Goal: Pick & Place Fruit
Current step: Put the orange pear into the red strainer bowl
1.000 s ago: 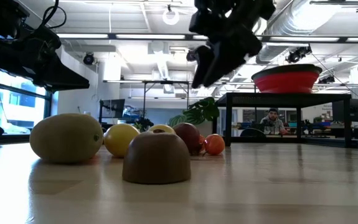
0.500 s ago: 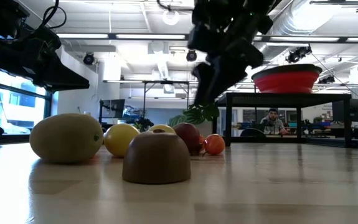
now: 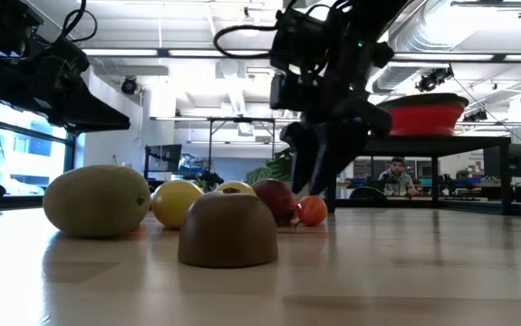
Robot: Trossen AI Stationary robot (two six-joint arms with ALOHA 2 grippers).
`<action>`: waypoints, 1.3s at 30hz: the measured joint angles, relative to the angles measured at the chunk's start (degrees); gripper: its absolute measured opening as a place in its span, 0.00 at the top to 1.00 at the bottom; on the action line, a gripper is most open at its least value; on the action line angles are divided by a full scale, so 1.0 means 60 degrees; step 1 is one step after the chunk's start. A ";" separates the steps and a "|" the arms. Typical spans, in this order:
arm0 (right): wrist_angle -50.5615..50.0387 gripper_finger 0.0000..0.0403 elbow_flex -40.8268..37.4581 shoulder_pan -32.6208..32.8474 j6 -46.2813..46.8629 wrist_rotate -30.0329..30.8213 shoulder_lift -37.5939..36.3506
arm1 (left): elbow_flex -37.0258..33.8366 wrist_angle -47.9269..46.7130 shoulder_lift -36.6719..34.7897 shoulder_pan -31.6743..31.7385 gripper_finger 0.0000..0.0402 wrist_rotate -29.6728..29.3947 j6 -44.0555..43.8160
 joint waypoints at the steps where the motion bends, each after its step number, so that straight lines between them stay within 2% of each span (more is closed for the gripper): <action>1: -0.0039 0.34 -0.0007 0.0000 0.0000 0.0083 0.0000 | 0.0000 0.0000 -0.0002 0.0000 0.68 -0.0004 0.0000; 39: 0.0066 0.34 0.0012 -0.0011 0.0015 0.0158 0.0026 | -0.0004 0.0007 -0.0002 0.0000 0.68 -0.0033 0.0000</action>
